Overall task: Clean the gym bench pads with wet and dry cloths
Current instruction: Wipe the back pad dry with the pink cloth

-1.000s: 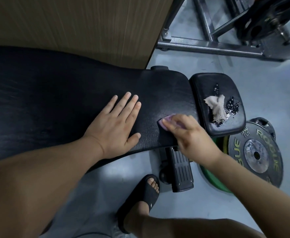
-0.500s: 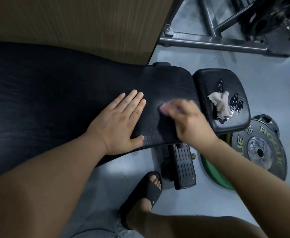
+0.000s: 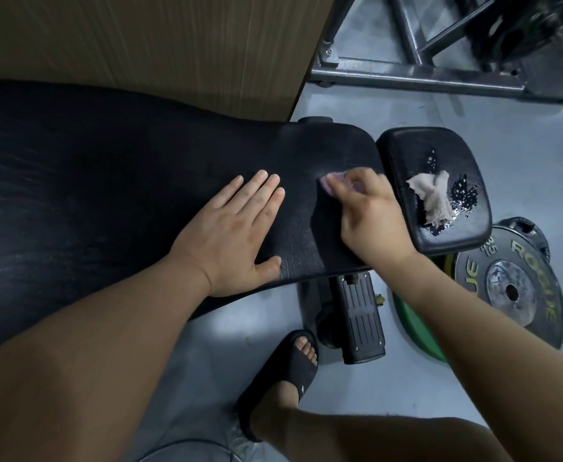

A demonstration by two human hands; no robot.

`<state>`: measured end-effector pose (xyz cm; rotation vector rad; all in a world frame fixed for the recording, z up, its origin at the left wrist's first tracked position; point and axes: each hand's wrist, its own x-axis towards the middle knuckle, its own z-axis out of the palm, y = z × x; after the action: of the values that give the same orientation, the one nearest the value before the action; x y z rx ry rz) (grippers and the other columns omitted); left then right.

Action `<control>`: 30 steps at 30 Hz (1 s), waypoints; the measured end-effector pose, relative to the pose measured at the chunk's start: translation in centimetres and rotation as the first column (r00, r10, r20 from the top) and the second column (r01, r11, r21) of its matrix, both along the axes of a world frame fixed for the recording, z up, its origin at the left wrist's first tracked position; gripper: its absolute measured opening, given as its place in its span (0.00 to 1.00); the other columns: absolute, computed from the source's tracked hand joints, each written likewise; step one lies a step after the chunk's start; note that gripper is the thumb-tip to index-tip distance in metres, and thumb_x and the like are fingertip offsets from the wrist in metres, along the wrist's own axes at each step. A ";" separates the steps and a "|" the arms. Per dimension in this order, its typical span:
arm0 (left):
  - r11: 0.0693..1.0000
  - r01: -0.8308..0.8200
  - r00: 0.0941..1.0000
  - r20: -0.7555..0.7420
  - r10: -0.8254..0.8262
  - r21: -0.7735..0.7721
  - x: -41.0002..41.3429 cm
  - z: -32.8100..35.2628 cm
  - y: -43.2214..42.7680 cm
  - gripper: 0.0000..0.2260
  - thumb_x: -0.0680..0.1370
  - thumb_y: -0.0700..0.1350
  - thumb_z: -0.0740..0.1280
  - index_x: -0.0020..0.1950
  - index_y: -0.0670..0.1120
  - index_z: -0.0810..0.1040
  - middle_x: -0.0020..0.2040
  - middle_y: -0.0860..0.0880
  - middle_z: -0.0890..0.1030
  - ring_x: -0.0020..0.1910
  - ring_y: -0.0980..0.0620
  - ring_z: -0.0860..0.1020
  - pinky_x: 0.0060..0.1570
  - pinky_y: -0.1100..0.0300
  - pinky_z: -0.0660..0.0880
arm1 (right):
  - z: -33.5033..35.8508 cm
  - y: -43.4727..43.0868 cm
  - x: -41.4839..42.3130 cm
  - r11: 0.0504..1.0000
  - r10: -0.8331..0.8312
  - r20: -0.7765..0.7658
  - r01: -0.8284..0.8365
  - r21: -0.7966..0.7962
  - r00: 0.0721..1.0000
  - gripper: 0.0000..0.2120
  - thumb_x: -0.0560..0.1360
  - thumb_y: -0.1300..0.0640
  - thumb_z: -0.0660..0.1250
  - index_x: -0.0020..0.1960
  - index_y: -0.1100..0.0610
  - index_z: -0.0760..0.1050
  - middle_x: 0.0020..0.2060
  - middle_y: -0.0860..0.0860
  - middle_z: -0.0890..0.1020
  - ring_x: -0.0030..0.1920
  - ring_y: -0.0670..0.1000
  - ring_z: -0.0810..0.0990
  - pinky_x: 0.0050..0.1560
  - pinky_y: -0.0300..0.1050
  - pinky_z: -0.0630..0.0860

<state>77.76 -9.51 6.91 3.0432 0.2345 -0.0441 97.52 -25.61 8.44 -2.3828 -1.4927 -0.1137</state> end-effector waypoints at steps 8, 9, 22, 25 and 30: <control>1.000 -0.001 1.000 0.017 0.001 -0.002 0.0 -0.1 0.2 0.43 0.77 0.67 0.50 0.83 0.40 0.51 0.83 0.42 0.48 0.83 0.46 0.45 0.80 0.45 0.49 | 0.9 -6.4 -5.5 0.956 0.264 -0.082 -0.272 -0.114 0.961 0.26 0.75 0.70 0.59 0.71 0.58 0.77 0.61 0.56 0.78 0.52 0.57 0.75 0.58 0.48 0.75; 1.000 -0.003 1.000 0.015 0.003 0.004 0.0 -0.1 0.1 0.42 0.77 0.67 0.49 0.83 0.40 0.51 0.84 0.42 0.48 0.83 0.46 0.45 0.80 0.45 0.49 | 0.7 -6.8 -4.7 0.979 0.170 -0.050 -0.175 -0.104 0.984 0.26 0.75 0.70 0.59 0.70 0.57 0.77 0.60 0.56 0.78 0.52 0.57 0.75 0.58 0.49 0.76; 1.000 -0.017 1.000 0.013 0.017 0.020 0.1 0.1 -0.2 0.37 0.79 0.62 0.48 0.83 0.41 0.52 0.83 0.43 0.52 0.83 0.47 0.48 0.81 0.46 0.49 | -2.5 -6.5 -14.9 0.332 -0.634 -0.656 0.910 0.246 0.409 0.15 0.82 0.63 0.63 0.67 0.56 0.80 0.53 0.52 0.72 0.52 0.38 0.77 0.64 0.38 0.74; 1.000 -0.011 1.000 0.018 0.011 0.020 0.1 0.0 -0.4 0.36 0.80 0.61 0.49 0.83 0.41 0.52 0.83 0.43 0.52 0.83 0.47 0.48 0.81 0.47 0.48 | -3.9 -5.1 -13.8 0.202 -0.555 -0.796 0.967 0.153 0.241 0.16 0.83 0.48 0.64 0.62 0.57 0.80 0.53 0.57 0.79 0.52 0.45 0.79 0.64 0.47 0.75; 1.000 -0.017 0.999 0.032 0.016 0.014 0.0 -0.2 -0.6 0.35 0.81 0.60 0.51 0.83 0.42 0.52 0.83 0.43 0.52 0.83 0.47 0.48 0.81 0.47 0.47 | -4.6 -1.0 -16.2 0.059 -0.403 -0.909 0.994 0.095 0.110 0.06 0.81 0.58 0.63 0.57 0.57 0.72 0.54 0.58 0.79 0.50 0.50 0.79 0.51 0.36 0.76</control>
<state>77.81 -10.07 6.69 3.0532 0.2586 0.0069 81.30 -26.57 3.84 -1.7669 0.4903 -0.0425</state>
